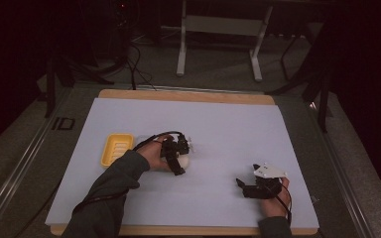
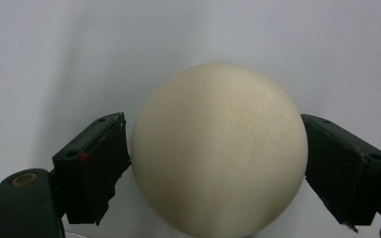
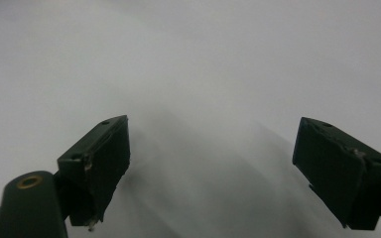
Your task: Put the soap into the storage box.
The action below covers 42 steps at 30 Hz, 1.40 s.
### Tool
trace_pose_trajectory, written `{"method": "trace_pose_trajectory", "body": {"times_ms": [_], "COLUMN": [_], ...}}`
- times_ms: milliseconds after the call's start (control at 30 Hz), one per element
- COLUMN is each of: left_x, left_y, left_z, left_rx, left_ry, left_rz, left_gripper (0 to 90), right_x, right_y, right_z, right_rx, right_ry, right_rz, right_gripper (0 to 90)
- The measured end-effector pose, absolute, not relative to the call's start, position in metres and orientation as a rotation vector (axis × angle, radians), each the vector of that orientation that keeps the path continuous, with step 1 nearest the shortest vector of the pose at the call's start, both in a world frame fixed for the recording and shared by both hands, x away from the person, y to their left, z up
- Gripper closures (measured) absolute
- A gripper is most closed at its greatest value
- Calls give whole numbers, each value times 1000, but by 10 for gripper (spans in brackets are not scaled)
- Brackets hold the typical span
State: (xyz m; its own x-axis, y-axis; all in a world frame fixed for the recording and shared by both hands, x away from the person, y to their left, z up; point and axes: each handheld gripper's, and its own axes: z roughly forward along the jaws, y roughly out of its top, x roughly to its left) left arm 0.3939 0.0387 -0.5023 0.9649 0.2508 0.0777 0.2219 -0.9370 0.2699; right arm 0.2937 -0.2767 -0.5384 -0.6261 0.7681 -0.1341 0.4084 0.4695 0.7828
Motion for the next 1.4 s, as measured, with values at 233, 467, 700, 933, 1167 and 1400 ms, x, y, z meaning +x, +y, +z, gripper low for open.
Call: {"method": "trace_pose_trajectory", "body": {"times_ms": [233, 467, 700, 933, 1167, 1400], "left_x": [396, 399, 400, 403, 405, 405], "left_y": [36, 33, 32, 34, 31, 32], "left_z": [-505, -505, -504, -504, -503, -503], "left_rx": [2891, 2909, 2909, 2907, 2929, 2931], "left_ry": [351, 352, 372, 383, 367, 367], "left_rz": [148, 118, 68, 36, 30, 33], "left_gripper": [156, 169, 234, 249, 252, 253], "right_x": [294, 294, 294, 294, 294, 294], "right_y": [-277, -277, -277, -277, -277, -277], "right_z": [-538, -538, -538, -538, -538, -538], "right_rx": [978, 979, 979, 978, 978, 977], "right_ry": [2248, 2248, 2249, 2249, 2249, 2250], "right_rz": [1012, 1012, 1011, 1011, 1013, 1013], "right_gripper": [146, 146, 146, 146, 146, 146]}}
